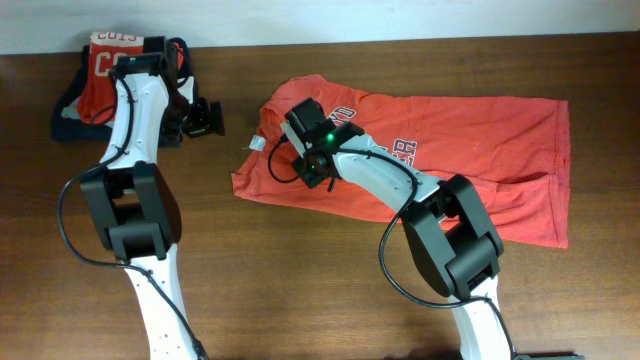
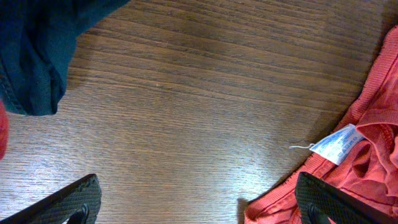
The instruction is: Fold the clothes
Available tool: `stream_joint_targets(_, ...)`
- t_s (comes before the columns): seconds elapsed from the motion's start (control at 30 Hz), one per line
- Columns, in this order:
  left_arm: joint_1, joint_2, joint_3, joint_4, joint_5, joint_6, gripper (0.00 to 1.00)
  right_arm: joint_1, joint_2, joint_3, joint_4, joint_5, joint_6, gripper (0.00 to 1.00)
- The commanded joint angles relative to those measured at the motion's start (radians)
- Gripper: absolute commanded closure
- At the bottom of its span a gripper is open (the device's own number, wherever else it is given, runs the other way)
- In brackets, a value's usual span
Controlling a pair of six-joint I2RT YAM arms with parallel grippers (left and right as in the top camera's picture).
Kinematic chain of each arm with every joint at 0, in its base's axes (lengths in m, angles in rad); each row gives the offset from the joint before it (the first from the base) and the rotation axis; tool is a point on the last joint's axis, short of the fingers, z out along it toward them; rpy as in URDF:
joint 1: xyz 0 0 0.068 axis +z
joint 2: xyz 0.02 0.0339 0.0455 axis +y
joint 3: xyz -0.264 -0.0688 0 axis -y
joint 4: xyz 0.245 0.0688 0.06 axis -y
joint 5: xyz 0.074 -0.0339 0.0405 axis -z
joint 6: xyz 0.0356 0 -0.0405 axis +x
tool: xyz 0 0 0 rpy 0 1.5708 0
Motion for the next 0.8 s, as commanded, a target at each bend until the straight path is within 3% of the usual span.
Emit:
stream_joint_targets(0.0,0.002,-0.001,0.012,0.003,0.011,0.019,0.01,0.003,-0.015,0.024,0.029,0.118,-0.012,0.9)
stream_joint_targets(0.37,0.002,-0.001,0.012,0.003,0.011,0.019,0.01,-0.102,-0.015,0.024,0.12,0.148,-0.012,0.96)
stream_joint_targets(0.77,0.002,-0.001,0.012,0.003,0.011,0.019,0.01,-0.179,-0.015,0.024,0.257,0.105,-0.012,0.88)
